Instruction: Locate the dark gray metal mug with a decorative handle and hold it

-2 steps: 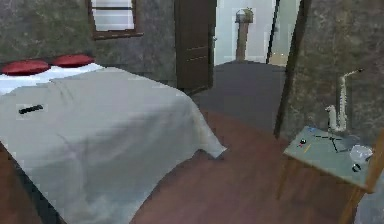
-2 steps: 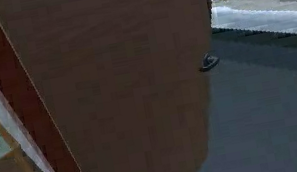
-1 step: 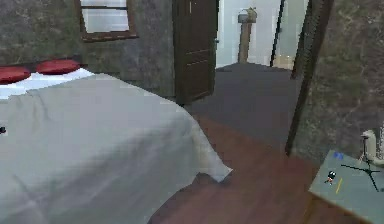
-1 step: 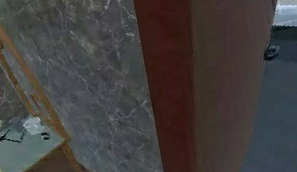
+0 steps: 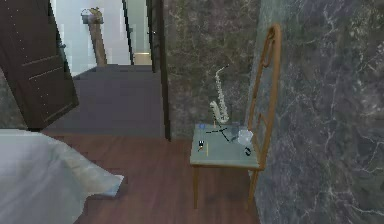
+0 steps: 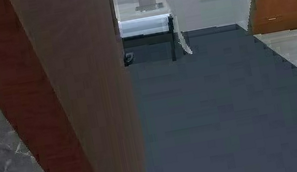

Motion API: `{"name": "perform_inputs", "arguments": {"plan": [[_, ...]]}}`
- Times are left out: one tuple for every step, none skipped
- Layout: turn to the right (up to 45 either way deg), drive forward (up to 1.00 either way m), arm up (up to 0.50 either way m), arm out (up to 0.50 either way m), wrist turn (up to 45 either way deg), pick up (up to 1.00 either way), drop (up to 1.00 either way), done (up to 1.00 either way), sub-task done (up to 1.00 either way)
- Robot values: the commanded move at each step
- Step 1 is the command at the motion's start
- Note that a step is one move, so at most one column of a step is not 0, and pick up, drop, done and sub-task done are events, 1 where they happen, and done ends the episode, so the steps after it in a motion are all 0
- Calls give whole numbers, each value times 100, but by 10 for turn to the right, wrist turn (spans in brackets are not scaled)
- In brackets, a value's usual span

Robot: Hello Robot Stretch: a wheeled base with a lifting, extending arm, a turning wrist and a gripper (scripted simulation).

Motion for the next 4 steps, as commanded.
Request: {"name": "perform_inputs", "arguments": {"plan": [[30,0,0,0,0,0,0,0,0],[0,60,0,0,0,0,0,0,0],[-450,0,0,0,0,0,0,0,0],[-240,0,0,0,0,0,0,0,0]]}}
